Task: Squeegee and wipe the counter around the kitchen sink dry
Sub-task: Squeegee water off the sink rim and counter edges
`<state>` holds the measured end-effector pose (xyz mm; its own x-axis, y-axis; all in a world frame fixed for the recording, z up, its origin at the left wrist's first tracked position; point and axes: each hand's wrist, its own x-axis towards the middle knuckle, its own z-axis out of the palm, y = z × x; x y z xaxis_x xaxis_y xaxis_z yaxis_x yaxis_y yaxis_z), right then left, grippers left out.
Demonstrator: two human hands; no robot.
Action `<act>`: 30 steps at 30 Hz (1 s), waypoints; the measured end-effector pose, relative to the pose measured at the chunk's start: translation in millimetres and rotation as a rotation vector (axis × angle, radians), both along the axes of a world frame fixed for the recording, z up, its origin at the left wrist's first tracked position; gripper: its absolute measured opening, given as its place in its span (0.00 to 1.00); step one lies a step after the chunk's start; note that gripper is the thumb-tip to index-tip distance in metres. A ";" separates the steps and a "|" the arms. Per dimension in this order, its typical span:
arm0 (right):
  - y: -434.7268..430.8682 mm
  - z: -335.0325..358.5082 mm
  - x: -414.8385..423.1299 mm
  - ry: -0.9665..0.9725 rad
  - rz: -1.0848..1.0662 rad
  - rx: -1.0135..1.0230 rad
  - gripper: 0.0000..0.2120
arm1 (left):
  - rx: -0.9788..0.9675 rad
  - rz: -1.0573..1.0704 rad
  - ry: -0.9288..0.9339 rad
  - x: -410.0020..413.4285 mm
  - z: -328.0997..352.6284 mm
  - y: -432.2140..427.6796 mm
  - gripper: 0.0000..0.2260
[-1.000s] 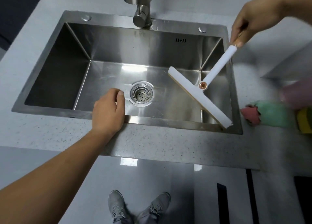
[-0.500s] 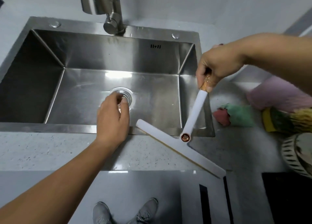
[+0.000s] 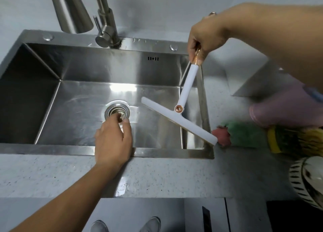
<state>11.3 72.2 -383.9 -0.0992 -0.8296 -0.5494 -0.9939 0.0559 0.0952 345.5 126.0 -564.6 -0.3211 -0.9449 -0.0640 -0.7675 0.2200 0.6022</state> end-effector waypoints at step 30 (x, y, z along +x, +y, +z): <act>123.1 81.8 67.8 0.354 -0.154 -0.590 0.13 | 0.211 -0.595 0.572 -81.8 175.9 -43.7 0.10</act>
<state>79.1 195.3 -302.2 -0.3294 -0.9412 0.0748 -0.8852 0.3354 0.3223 263.7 82.3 -388.7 -0.7969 -0.5952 0.1037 -0.1248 0.3301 0.9357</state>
